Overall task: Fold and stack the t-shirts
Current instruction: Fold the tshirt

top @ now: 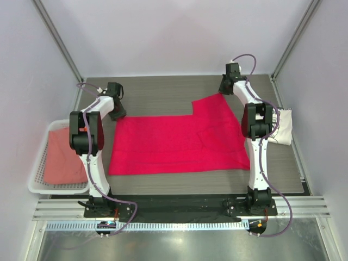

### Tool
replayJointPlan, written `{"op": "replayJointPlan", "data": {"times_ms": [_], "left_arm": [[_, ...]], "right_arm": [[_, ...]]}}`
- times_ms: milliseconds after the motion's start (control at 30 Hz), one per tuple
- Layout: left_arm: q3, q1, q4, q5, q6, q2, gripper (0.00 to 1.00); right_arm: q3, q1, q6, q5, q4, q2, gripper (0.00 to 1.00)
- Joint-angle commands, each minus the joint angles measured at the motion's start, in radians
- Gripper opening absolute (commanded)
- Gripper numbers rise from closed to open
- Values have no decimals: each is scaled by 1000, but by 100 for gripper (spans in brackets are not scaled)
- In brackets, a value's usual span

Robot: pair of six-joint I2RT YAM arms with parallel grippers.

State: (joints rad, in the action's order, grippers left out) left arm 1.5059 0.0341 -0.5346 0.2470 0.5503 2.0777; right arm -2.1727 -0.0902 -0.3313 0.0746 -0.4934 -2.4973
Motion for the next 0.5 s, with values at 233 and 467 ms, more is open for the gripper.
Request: {"op": "replayJointPlan", "data": {"times_ms": [233,467], "left_arm": [[39,-7,5,-9,-23,30,0],[19,-7,18,2,-43,-11,0]], "right_arm": [[11,-3,5,-15,35,97,1],[62,-3,8,-15,36,182,1]]}}
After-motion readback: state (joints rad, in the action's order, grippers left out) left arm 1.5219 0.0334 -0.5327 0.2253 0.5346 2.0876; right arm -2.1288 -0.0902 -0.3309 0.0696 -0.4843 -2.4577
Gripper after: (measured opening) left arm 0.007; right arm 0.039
